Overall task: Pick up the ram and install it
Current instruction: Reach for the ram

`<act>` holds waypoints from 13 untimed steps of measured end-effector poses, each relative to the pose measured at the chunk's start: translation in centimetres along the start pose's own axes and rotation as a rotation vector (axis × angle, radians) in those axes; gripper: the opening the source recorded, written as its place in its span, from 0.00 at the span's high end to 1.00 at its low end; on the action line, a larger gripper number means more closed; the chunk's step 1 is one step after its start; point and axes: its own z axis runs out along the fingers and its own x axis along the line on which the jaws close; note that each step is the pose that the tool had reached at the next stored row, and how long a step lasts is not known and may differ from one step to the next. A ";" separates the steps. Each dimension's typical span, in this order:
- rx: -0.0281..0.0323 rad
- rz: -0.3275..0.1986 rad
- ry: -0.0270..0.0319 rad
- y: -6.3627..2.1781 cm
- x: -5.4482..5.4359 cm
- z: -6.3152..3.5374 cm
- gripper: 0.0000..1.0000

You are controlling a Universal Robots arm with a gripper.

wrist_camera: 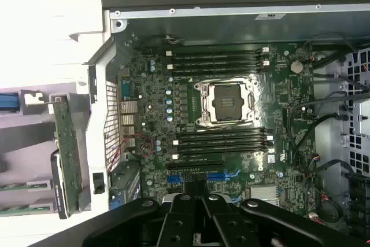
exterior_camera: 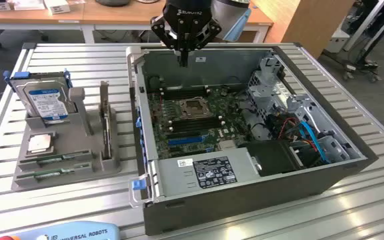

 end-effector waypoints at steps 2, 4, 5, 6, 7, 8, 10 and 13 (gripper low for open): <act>0.0000 0.000 0.0000 0.00 0.0 0.00 0.90; 0.0000 0.000 0.0000 0.00 0.0 0.00 0.90; 0.0000 0.000 0.0000 0.00 0.0 0.00 0.90; 0.0000 0.000 0.0000 0.00 0.0 0.00 0.90; 0.0000 0.000 0.0000 0.00 0.0 0.00 0.90; 0.0000 0.000 0.0000 0.00 0.0 0.00 0.90; 0.0000 0.000 0.0000 0.00 0.0 0.00 0.90; 0.0000 0.000 0.0000 -0.01 0.1 -0.01 0.90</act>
